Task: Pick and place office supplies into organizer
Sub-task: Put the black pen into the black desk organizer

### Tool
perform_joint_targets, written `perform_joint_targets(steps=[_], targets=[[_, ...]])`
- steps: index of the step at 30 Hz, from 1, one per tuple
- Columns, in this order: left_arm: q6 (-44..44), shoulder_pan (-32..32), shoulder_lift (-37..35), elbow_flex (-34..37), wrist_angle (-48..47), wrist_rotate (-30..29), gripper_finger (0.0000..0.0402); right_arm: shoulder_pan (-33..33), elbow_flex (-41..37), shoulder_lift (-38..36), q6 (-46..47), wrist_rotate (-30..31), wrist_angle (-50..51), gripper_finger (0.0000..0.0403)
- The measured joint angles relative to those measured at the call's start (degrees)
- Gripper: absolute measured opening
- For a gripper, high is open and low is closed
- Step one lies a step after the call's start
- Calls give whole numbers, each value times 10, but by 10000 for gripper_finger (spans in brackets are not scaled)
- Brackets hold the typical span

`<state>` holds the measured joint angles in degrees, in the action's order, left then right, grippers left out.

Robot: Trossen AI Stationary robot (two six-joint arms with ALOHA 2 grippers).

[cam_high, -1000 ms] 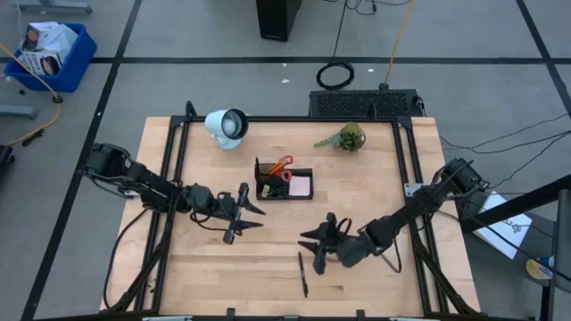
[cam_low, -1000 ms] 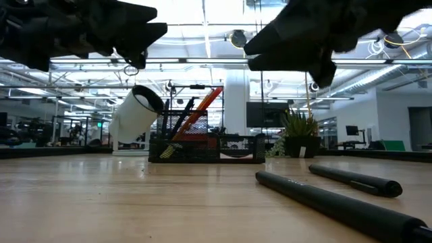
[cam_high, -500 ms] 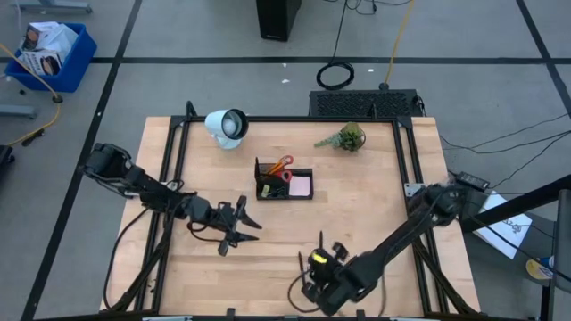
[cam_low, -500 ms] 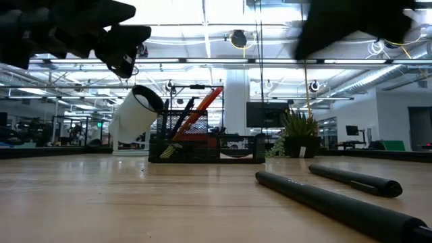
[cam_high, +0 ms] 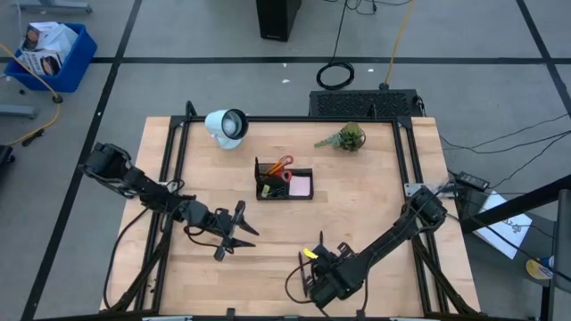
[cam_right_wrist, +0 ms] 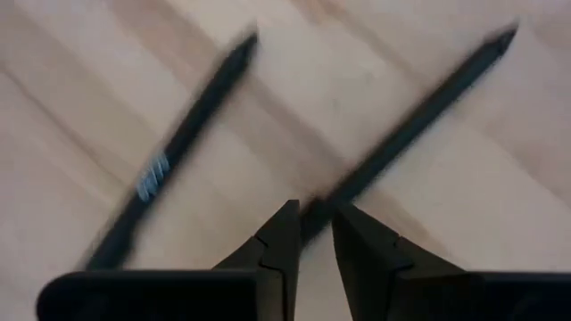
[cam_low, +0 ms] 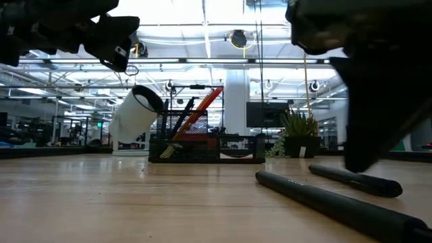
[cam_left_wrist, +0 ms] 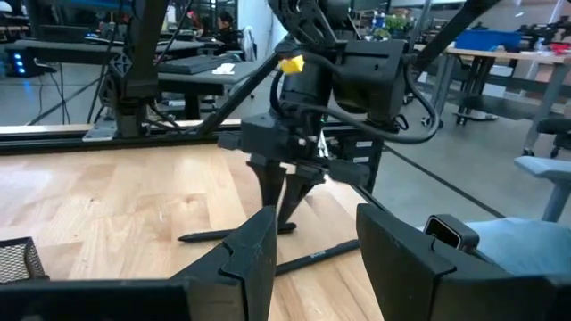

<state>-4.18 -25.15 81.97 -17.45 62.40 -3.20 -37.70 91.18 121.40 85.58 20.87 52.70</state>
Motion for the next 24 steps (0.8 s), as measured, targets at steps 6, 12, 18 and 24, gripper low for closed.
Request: perform_joint_targets(steps=[6,12,18,24], targets=[[0,0,0,0,3,-1,161,21,0,-45,-31,-76,57,70],[2,0,0,0,-5,-1,161,44,-1,-107,-27,-105,91,65],[-4,0,0,0,-20,-1,161,66,-1,-129,-71,-116,58,54],[-5,0,0,0,-23,-1,161,84,-1,-129,-13,-164,48,86]])
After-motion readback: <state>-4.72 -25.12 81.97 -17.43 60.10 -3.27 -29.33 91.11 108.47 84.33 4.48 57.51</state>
